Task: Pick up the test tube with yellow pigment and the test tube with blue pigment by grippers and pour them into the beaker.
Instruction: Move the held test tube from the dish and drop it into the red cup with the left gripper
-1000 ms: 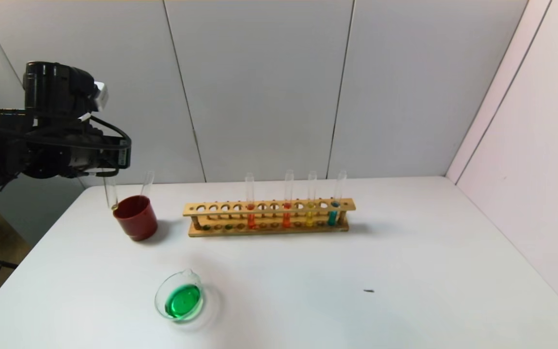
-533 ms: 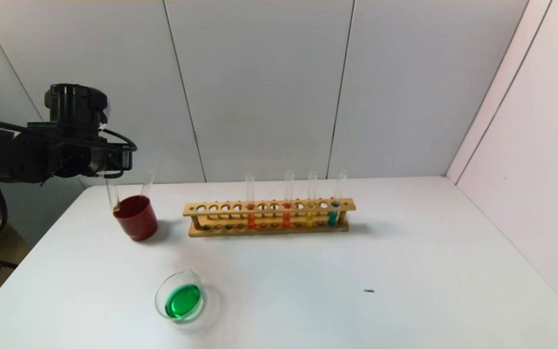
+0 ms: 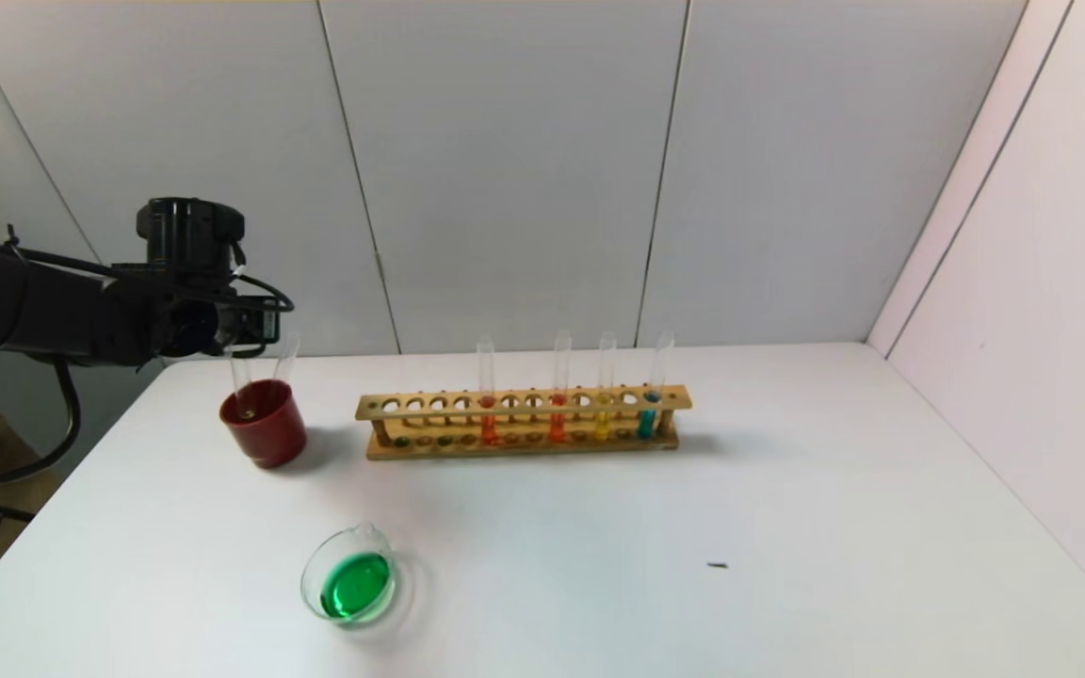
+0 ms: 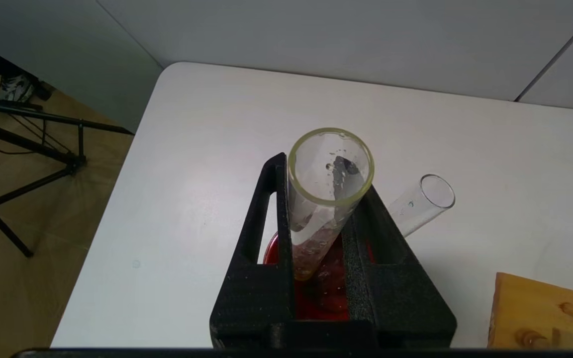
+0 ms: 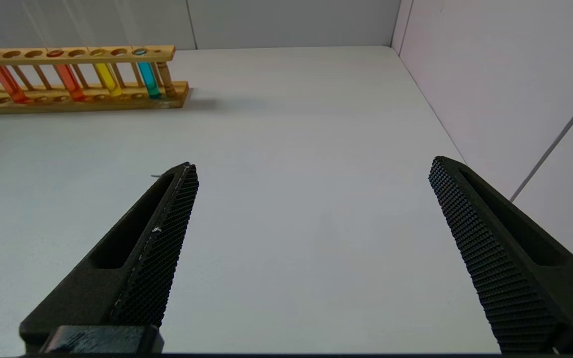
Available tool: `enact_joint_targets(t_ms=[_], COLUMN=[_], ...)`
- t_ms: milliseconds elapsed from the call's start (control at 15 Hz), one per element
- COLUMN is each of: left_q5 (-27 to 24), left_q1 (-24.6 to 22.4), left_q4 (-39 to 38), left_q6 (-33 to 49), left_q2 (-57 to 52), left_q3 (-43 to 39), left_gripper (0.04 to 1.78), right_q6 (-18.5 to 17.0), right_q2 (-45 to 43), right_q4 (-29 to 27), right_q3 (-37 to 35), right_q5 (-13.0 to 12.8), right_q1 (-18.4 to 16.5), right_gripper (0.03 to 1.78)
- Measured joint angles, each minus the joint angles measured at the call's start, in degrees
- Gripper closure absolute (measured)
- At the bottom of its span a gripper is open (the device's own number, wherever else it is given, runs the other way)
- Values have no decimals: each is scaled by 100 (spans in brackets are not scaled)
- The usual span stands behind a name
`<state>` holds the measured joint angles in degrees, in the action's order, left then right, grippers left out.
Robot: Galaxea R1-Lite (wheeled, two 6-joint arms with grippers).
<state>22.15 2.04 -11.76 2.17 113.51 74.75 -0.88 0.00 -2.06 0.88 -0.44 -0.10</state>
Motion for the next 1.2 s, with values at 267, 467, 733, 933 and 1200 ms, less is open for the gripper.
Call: enact_joint_targets(t_ms=[267, 467, 733, 933, 1200], left_q5=[-5, -13, -7, 12, 20], left_q1=[-2, -4, 63, 80, 102], left_q4=[-6, -24, -505, -673, -658], left_q6=[118, 282, 321, 260, 218], left_q2=[85, 91, 99, 46, -216], left_q3=[-172, -414, -877, -1031, -1058], left_gripper=[150, 150, 150, 139, 87], right_q6=[-2, -5, -2, -2, -2], right_q2=[0, 0, 0, 0, 0], right_q4=[0, 0, 0, 0, 0], right_q3=[0, 0, 0, 0, 0], right_q5=[0, -2, 2, 0, -2], right_q1=[0, 0, 0, 0, 0], right_gripper=[11, 11, 11, 11, 11])
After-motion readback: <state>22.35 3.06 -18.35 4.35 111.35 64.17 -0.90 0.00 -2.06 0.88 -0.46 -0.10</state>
